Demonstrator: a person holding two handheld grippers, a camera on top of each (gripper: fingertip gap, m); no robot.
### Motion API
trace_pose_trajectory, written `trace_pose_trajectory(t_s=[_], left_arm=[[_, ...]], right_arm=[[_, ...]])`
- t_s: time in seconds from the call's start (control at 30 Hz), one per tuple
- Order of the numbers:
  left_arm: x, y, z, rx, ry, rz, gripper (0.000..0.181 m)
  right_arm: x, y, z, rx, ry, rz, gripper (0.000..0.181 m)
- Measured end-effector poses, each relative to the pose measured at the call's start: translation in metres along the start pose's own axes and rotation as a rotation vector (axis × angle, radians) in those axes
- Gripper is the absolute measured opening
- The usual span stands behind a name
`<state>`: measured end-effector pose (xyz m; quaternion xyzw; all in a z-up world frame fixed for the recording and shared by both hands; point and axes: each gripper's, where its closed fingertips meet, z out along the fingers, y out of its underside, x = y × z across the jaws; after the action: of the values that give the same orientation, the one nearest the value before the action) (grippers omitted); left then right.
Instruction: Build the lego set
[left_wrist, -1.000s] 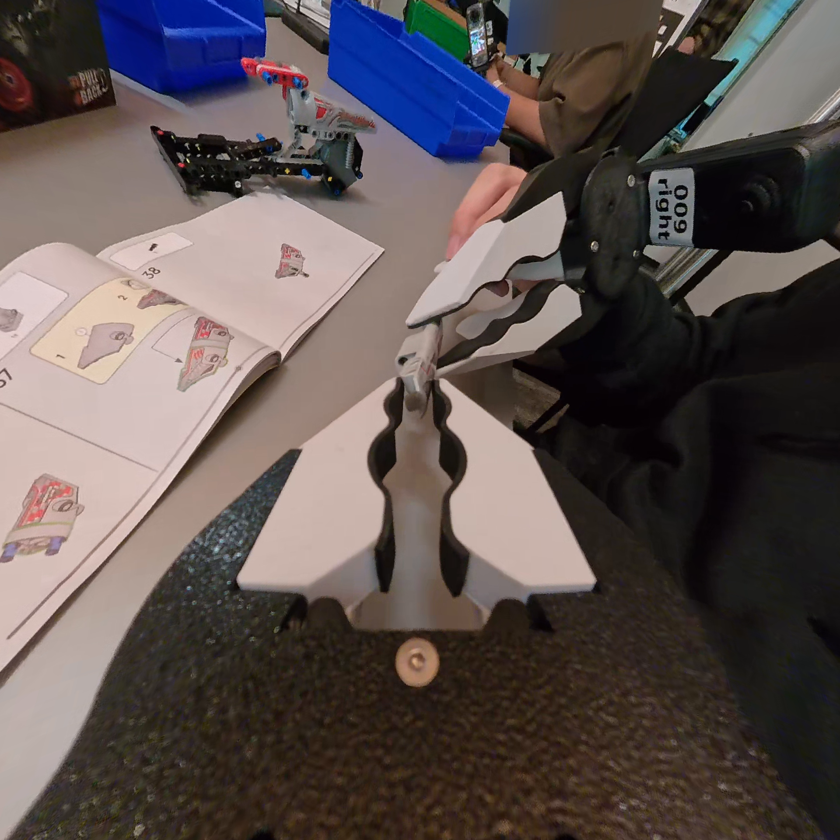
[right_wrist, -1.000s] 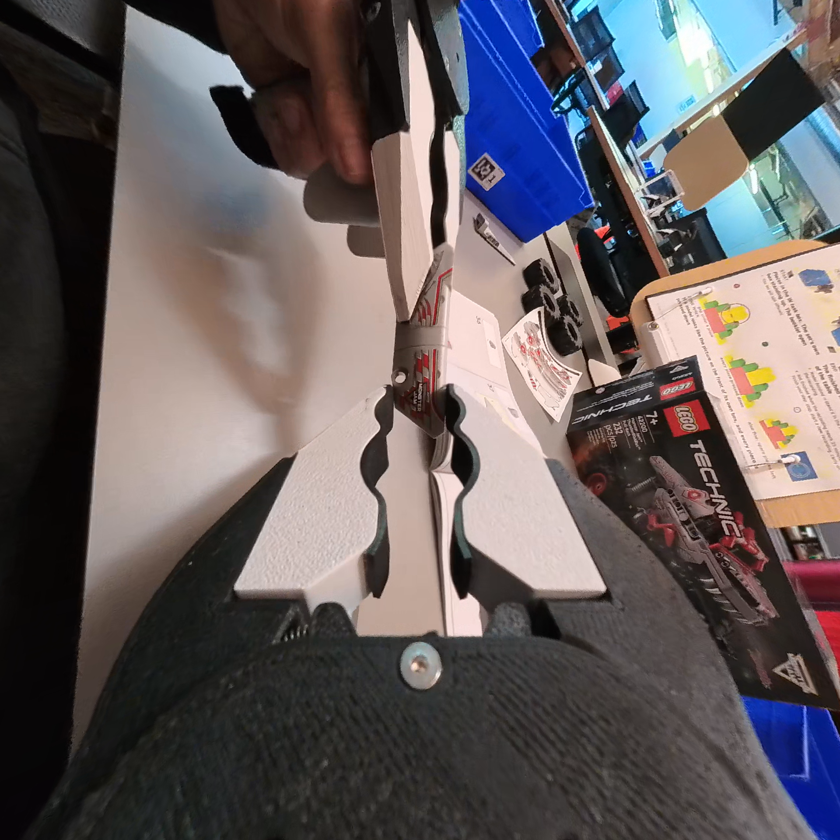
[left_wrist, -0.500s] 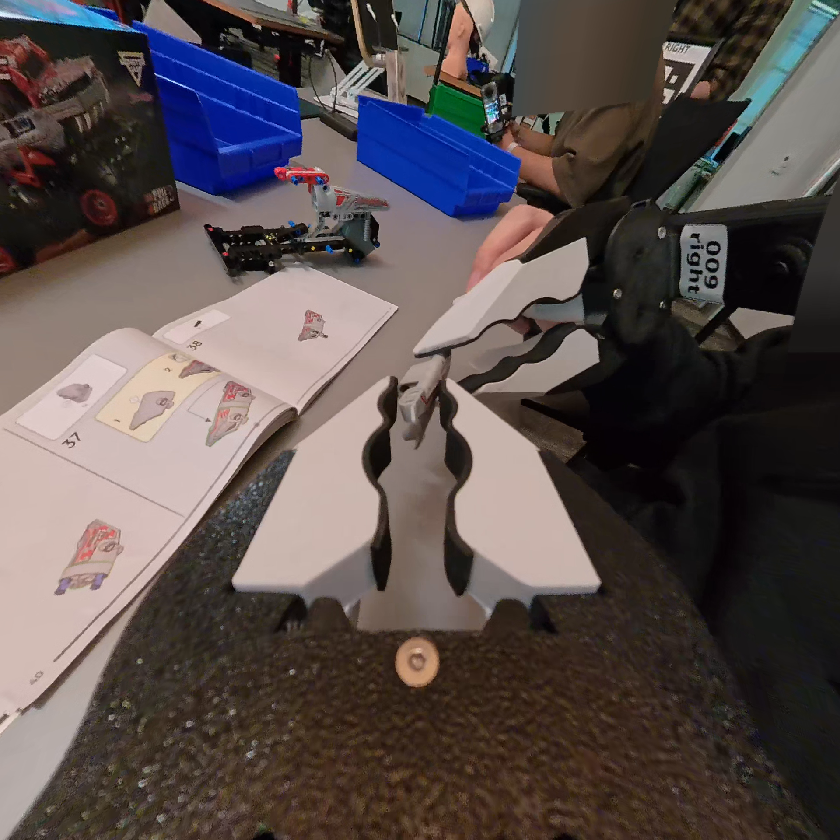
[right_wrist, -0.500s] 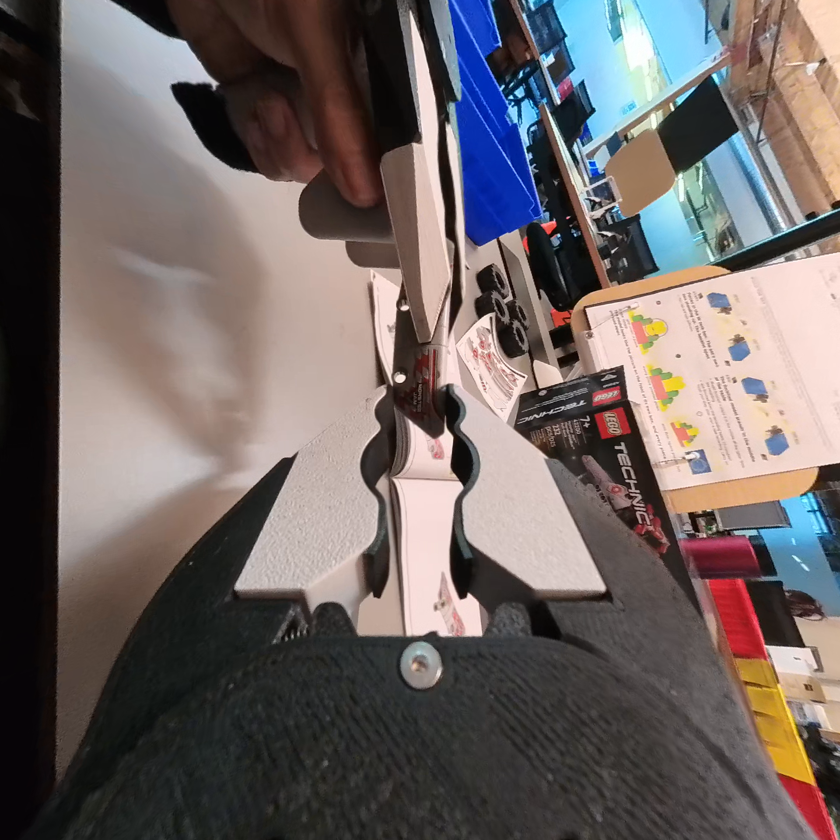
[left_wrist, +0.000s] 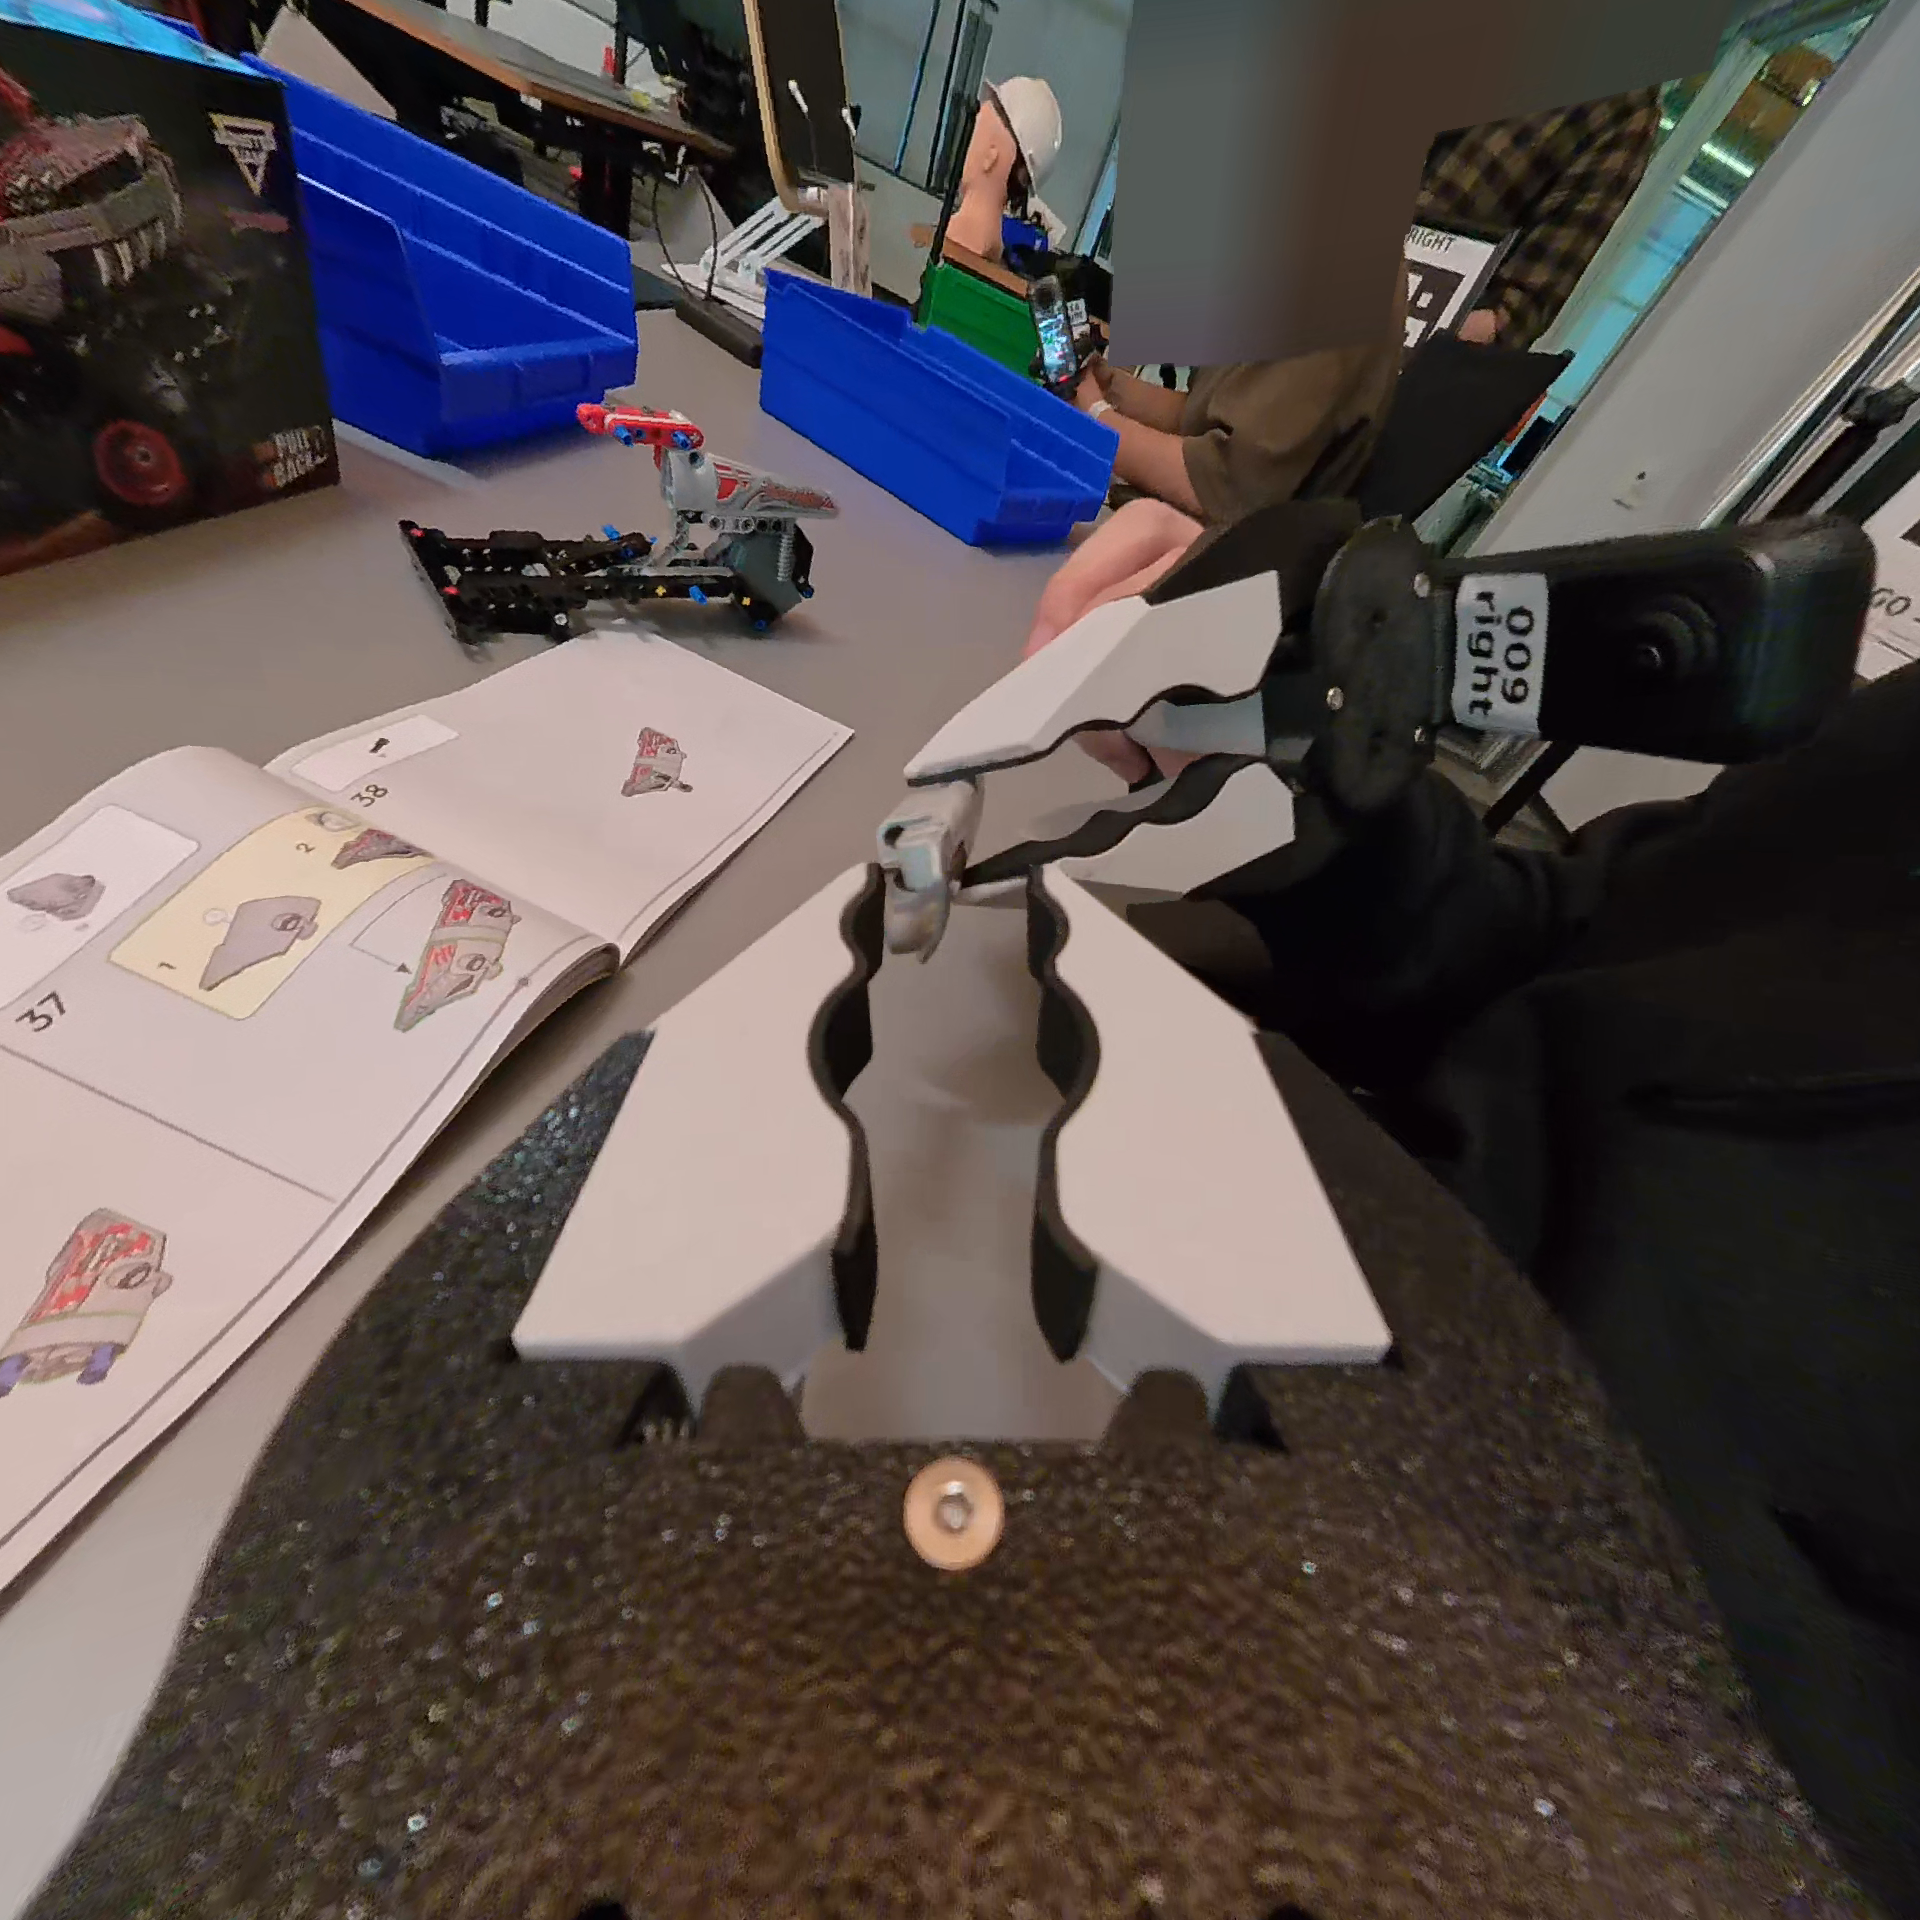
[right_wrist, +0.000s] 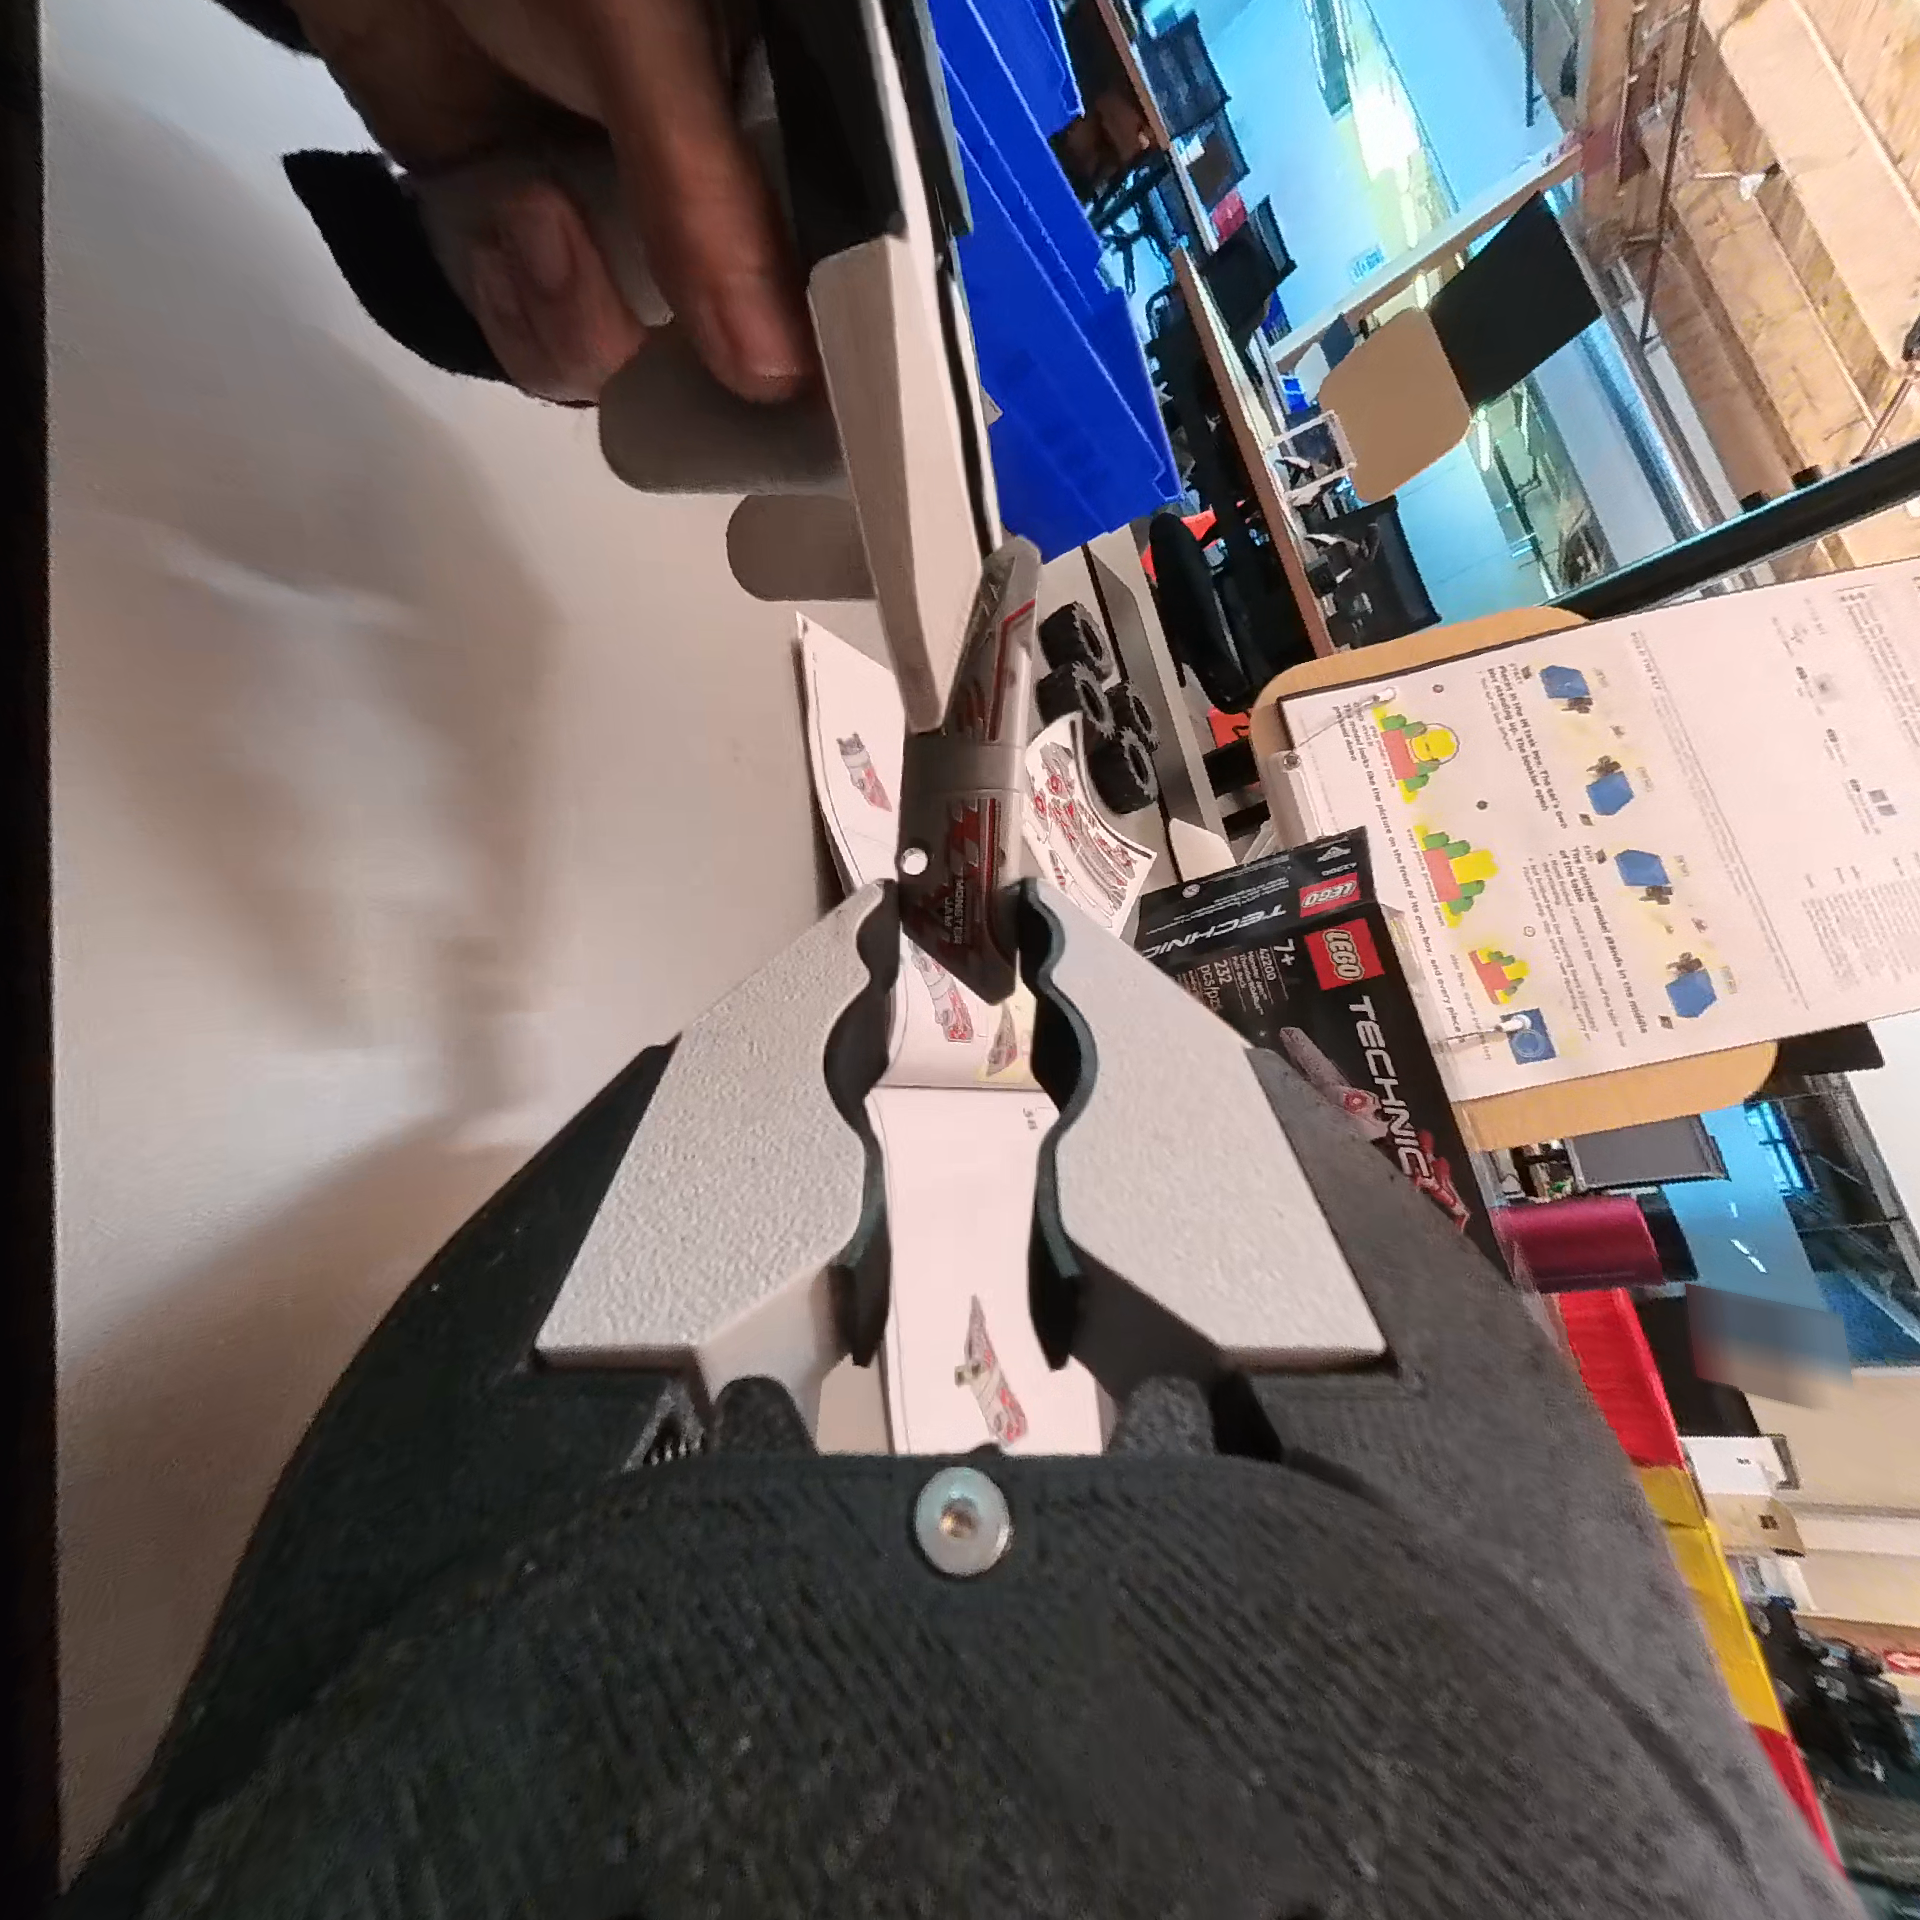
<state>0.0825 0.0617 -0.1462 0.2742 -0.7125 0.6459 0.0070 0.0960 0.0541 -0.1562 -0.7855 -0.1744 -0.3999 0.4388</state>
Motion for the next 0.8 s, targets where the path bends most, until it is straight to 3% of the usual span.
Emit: trace_pose_trajectory(t_s=[0.13, 0.3, 0.4, 0.57, 0.8], left_arm=[[-0.003, -0.001, 0.002, 0.017, -0.021, -0.001, 0.014], [-0.007, 0.006, 0.002, -0.036, -0.053, 0.03, 0.013], [-0.005, 0.003, -0.004, -0.017, -0.042, 0.048, 0.028], [-0.01, -0.003, -0.013, 0.01, -0.067, 0.079, 0.006], [-0.018, 0.01, -0.004, -0.032, -0.05, 0.02, 0.008]], right_arm=[[-0.002, 0.0, 0.001, 0.005, 0.002, -0.004, 0.02], [-0.006, 0.004, 0.003, -0.006, -0.019, -0.002, 0.02], [-0.004, 0.008, 0.003, -0.018, -0.01, 0.0, 0.02], [-0.007, 0.012, 0.004, -0.027, -0.034, 0.019, 0.02], [-0.017, 0.027, 0.005, -0.03, -0.121, 0.117, 0.02]])
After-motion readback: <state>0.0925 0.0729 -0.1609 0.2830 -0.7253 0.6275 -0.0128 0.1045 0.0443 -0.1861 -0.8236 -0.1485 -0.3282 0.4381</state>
